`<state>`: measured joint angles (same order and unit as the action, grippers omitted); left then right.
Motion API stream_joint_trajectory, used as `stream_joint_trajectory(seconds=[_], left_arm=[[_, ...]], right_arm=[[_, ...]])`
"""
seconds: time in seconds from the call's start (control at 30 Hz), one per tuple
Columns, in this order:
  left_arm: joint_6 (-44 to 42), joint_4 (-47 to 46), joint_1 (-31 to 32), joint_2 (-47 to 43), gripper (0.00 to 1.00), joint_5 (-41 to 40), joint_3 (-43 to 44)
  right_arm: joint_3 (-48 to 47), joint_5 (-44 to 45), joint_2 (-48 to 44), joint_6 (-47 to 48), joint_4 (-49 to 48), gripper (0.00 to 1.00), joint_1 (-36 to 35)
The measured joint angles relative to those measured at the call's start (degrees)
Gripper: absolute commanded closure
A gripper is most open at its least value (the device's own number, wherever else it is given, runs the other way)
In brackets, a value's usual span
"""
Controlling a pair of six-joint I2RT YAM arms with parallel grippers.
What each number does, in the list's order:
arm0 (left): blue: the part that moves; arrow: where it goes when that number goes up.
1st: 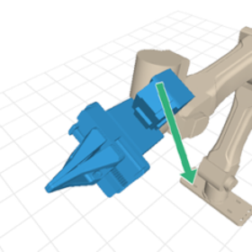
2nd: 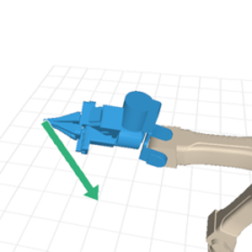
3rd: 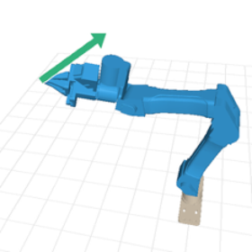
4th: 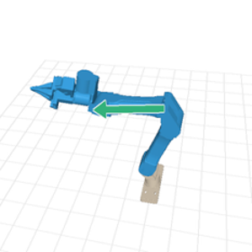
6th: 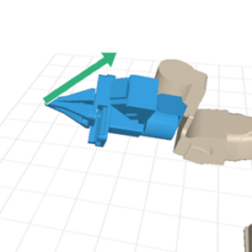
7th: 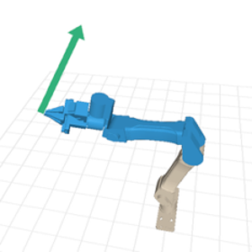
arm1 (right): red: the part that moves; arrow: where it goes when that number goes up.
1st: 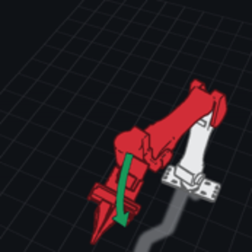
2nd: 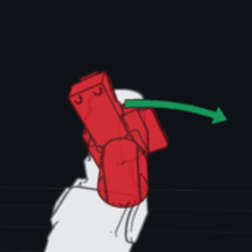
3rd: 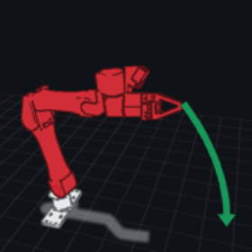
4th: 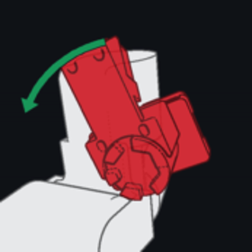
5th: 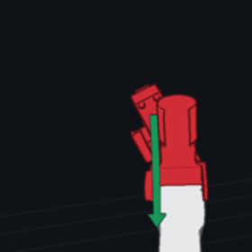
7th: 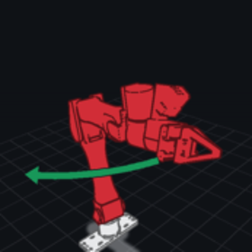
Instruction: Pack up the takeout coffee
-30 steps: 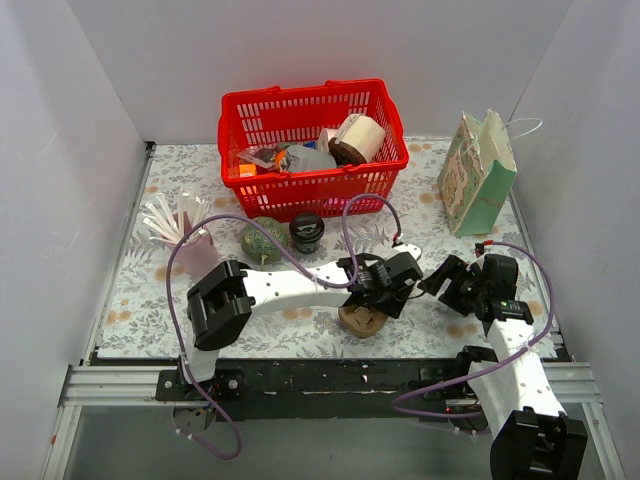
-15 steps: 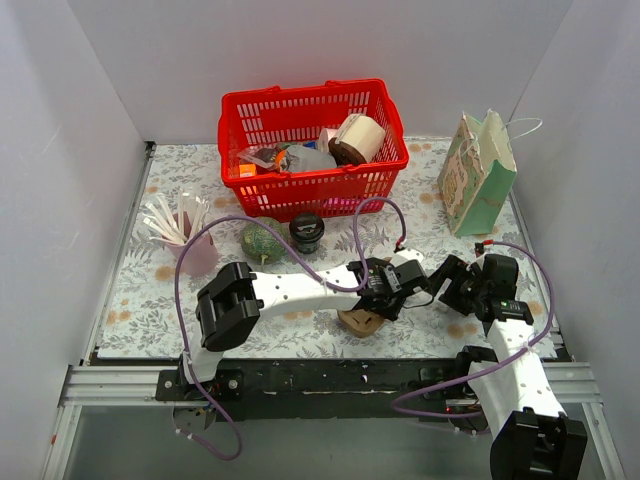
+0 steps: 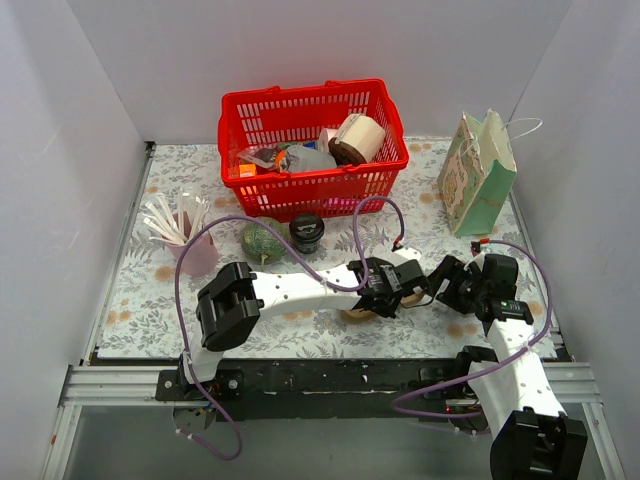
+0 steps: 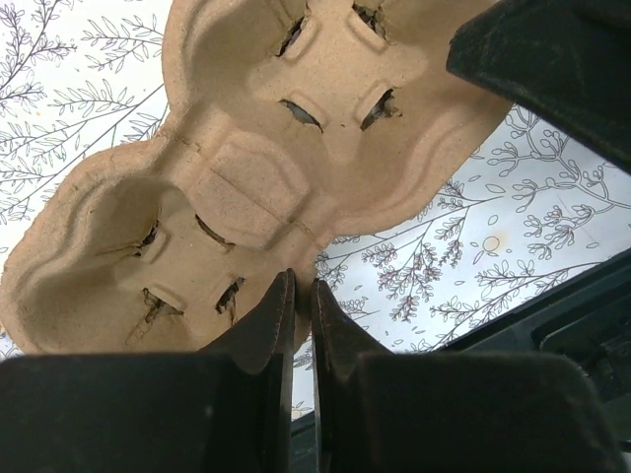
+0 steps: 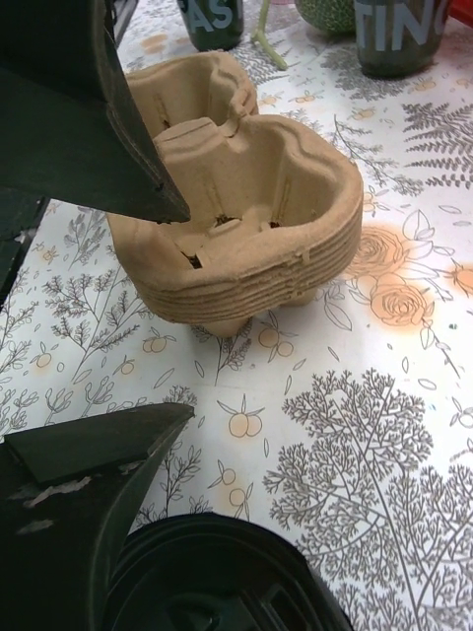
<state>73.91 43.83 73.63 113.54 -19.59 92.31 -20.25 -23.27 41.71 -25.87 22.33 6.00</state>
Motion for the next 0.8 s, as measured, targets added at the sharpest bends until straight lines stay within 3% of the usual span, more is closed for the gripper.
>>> stream_joint_trajectory(seconds=[0.4,0.8], left_arm=[[3.48,-2.12,-3.63,-1.92,1.0,8.13,-1.92],[5.16,-5.97,-9.55,-4.61,1.0,18.88,-4.85]], right_arm=[[-0.02,-8.04,-1.38,5.42,-0.37,0.15,-0.42],[1.33,-14.4,2.95,3.41,-10.29,0.35,-1.09]])
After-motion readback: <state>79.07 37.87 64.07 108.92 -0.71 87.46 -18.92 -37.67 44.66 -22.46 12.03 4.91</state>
